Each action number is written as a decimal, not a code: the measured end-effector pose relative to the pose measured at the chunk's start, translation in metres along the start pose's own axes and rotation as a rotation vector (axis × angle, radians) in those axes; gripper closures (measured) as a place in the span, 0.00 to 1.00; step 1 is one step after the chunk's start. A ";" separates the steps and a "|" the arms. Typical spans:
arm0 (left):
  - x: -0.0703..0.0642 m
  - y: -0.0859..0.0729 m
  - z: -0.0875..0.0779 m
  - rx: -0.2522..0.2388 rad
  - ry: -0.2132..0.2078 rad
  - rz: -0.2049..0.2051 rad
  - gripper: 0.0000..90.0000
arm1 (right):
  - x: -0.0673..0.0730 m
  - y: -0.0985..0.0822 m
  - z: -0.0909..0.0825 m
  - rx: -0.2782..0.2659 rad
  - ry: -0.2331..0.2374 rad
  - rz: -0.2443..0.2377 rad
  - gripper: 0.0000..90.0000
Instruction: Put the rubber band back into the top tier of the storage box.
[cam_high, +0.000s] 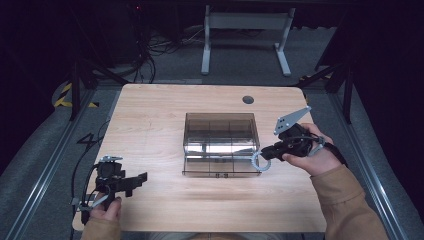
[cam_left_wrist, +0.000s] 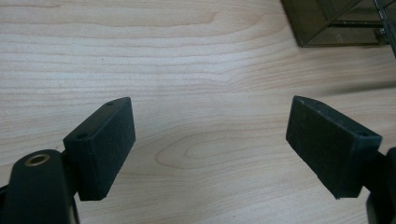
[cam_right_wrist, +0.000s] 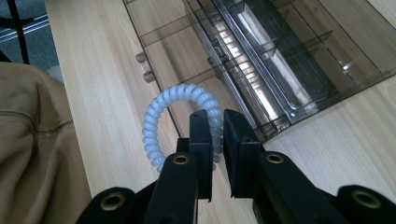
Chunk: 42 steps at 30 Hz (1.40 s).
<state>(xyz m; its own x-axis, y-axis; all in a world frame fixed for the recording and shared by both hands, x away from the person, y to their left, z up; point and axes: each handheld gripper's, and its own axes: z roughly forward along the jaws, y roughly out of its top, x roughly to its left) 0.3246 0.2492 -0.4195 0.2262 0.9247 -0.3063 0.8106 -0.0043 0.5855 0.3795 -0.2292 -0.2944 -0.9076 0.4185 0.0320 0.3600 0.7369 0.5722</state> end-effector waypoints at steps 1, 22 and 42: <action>0.000 0.000 0.000 0.001 0.000 -0.001 0.18 | 0.000 0.002 0.001 -0.002 0.001 -0.003 0.92; 0.002 -0.001 -0.002 -0.001 -0.001 0.000 0.18 | 0.007 0.043 0.027 -0.006 0.043 -0.038 0.92; 0.002 -0.001 -0.002 0.001 -0.006 0.000 0.18 | 0.011 0.076 0.044 -0.004 0.058 -0.079 0.92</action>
<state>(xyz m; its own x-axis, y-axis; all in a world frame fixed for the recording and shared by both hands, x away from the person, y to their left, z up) 0.3233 0.2514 -0.4193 0.2295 0.9223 -0.3110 0.8110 -0.0045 0.5851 0.4060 -0.1455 -0.2862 -0.9441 0.3280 0.0336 0.2860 0.7640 0.5784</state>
